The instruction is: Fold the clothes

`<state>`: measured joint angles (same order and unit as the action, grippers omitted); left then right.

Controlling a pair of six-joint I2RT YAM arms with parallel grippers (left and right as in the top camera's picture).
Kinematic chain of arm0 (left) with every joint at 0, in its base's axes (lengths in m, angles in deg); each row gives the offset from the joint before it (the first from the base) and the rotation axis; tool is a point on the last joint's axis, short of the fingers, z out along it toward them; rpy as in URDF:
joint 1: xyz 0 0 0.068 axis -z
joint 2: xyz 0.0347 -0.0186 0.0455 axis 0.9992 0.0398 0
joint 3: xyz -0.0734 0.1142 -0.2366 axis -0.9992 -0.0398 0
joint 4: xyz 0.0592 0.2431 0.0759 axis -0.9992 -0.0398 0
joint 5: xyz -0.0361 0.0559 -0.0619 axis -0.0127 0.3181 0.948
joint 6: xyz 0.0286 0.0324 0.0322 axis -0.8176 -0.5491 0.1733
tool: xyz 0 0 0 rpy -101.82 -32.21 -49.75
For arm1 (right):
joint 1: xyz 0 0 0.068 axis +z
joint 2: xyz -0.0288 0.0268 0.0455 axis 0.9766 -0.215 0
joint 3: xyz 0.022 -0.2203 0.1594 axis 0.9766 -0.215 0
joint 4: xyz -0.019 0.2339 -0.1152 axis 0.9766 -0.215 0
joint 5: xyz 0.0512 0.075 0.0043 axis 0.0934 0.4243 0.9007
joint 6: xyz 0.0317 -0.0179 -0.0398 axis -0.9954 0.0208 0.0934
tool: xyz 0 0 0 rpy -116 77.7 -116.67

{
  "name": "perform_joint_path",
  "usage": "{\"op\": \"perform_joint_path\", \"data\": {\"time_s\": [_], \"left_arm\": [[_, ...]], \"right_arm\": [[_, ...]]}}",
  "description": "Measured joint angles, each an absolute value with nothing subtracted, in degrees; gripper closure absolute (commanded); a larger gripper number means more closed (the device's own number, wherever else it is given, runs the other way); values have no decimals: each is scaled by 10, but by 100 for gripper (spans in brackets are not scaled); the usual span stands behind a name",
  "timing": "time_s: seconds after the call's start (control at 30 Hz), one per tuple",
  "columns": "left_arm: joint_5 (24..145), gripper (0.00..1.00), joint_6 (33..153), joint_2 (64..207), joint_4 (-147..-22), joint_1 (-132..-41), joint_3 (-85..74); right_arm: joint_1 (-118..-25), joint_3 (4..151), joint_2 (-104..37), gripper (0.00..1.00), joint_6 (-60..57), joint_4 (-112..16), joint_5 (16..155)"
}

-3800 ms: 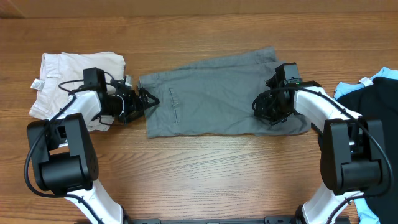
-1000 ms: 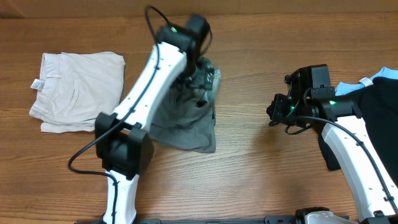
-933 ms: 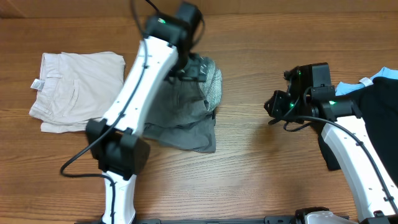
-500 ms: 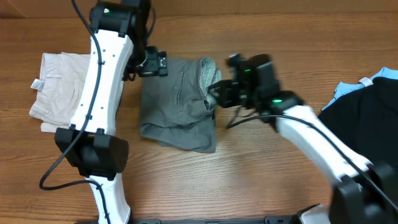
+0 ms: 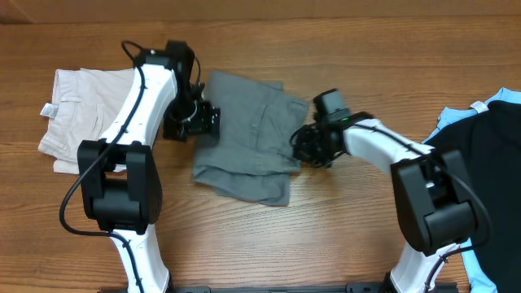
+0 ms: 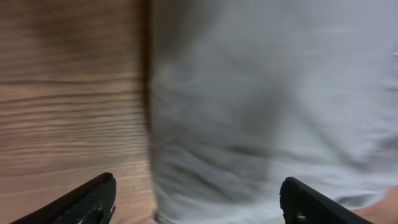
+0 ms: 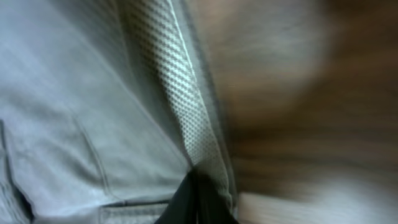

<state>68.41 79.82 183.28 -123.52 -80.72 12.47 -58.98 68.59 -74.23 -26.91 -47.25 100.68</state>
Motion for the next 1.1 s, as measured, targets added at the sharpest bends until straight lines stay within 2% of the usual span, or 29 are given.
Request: {"op": "perform_joint_path", "data": {"time_s": [0.23,0.5,0.6,0.63,0.77,0.87,0.93,1.03,1.1], "left_arm": [[720,16,787,1833,-1160,-807,37],[745,11,787,1833,-1108,-808,-17],[767,13,787,1833,-1102,-810,-18],[777,13,787,1833,-1100,-814,-18],[790,15,787,1833,-1102,-826,-20],[802,5,784,1833,-1110,-841,-21],[820,4,782,1833,-1111,-850,-22],[856,6,774,1833,-1113,-864,-22],[873,15,772,1833,-1117,-869,-22]], "right_arm": [[-618,670,-688,91,-183,-482,1017],[-576,673,-585,87,-154,-387,1030],[-547,673,-601,88,-152,-392,1015],[-533,674,-621,95,-157,-406,1003],[-523,674,-679,96,-203,-474,982],[-529,678,-708,96,-245,-511,983],[-532,682,-708,95,-260,-524,977],[-536,682,-709,94,-266,-528,980],[-536,682,-709,94,-268,-532,984]]}}
